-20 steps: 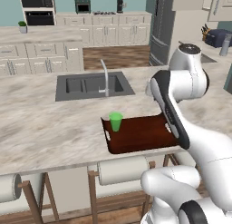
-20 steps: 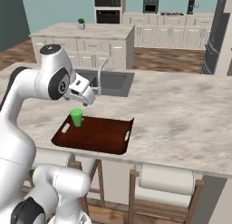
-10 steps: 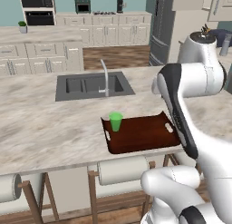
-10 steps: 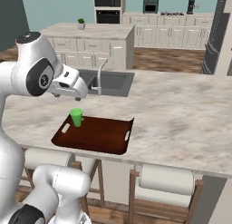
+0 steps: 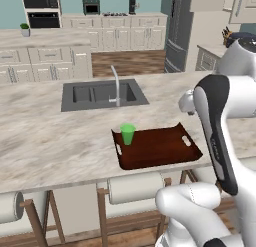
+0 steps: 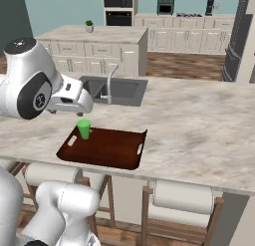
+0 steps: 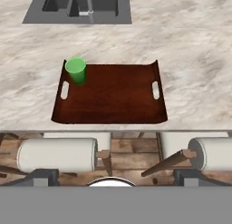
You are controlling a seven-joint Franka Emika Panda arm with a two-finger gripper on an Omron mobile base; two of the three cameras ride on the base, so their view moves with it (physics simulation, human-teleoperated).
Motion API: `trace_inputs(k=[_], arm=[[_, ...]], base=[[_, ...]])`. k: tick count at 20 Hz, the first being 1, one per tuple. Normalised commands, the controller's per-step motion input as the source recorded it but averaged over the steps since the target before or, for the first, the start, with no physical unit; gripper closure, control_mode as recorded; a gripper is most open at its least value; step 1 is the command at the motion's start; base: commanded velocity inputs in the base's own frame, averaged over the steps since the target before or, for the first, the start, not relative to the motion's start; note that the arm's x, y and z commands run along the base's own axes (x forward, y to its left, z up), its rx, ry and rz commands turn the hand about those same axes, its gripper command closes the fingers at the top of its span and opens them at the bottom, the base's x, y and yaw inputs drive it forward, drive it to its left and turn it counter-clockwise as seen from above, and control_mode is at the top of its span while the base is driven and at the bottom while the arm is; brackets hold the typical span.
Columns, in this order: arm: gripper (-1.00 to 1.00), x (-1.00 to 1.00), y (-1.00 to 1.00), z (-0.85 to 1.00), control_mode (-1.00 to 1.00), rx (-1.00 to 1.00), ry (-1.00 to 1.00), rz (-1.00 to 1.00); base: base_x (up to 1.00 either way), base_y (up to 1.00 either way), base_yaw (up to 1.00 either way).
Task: There is a tray on the dining counter. Grab the cup, mug, and pitcher and place them on the tray. The pitcher may be placed next to the tray if it cannot fit the tray.
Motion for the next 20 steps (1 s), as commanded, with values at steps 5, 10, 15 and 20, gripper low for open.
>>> trace_inputs(k=[5,10,15,20], arm=[[-1.00,-0.33,-0.01,0.00,-1.00,0.00,0.00,0.02],[-1.00,-0.20,0.00,0.00,-1.00,0.00,0.00,-0.01],[-1.00,-0.15,0.00,0.00,-1.00,0.00,0.00,-0.05],[-1.00,-0.23,0.00,0.00,-1.00,0.00,0.00,0.00]], base=[[0.00,0.00,0.00],[0.00,0.00,0.00],[0.00,0.00,0.00],[0.00,0.00,0.00]])
